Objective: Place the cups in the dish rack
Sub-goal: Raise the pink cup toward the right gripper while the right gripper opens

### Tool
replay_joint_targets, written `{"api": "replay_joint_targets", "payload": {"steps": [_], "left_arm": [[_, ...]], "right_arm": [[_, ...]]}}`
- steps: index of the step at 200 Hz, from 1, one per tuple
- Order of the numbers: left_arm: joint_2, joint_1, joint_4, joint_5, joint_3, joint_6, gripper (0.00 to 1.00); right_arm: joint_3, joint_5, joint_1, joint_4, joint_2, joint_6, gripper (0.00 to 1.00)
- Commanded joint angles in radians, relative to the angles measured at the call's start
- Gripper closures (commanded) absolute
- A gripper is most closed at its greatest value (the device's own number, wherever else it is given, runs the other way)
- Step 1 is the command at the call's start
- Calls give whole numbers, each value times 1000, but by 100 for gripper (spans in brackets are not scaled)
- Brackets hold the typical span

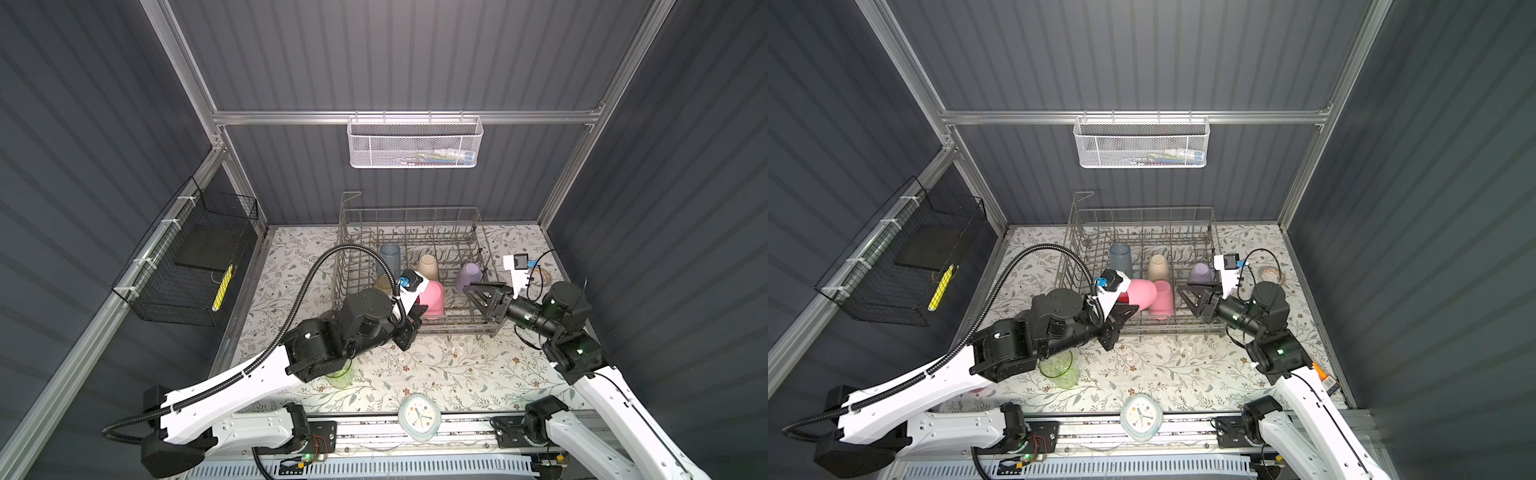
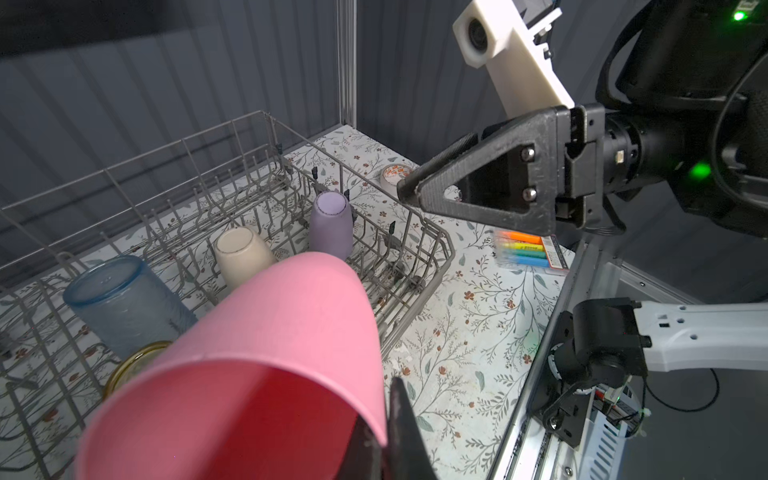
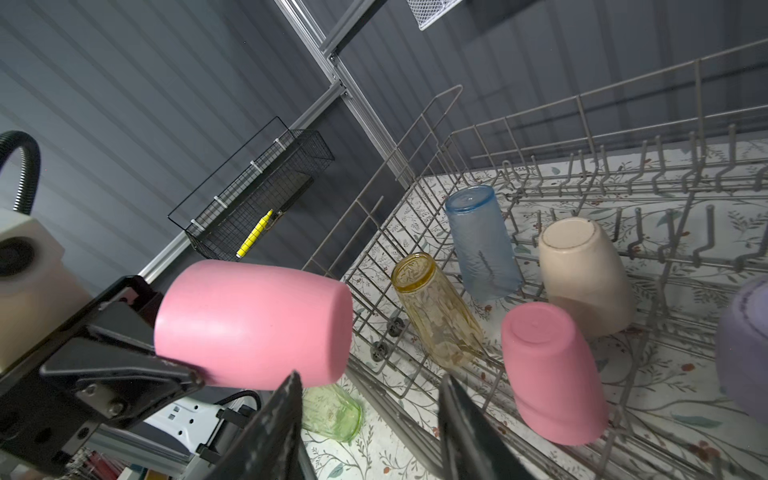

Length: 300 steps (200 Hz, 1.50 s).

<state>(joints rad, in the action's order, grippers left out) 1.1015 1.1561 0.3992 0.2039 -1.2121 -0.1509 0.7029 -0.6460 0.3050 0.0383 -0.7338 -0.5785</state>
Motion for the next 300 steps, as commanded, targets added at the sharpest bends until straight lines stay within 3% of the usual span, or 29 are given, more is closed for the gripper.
{"api": "replay_joint_targets", "payload": {"steps": [1,52,101,149,193,300], "left_arm": [[6,-27,-81,-62,-59,39,99],[50,-247,-232,-356,-12,-38,99],[156,-431,-480,-718,25,-190,99],[261,-479,-632,-920,28,-289,99],[292,-498,-771,-1017,58,-376,100],[360,-504,-889,-1109,62,-453,100]], "right_arm": [[-14,-29,-10,68,19,-44,45],[-58,-125,-78,238,-11,-175,43],[-140,-287,-206,659,-138,-508,26],[-174,-345,-218,998,-292,-718,19],[-181,-351,-216,1094,-356,-778,17],[-124,-390,-158,953,-375,-685,16]]}}
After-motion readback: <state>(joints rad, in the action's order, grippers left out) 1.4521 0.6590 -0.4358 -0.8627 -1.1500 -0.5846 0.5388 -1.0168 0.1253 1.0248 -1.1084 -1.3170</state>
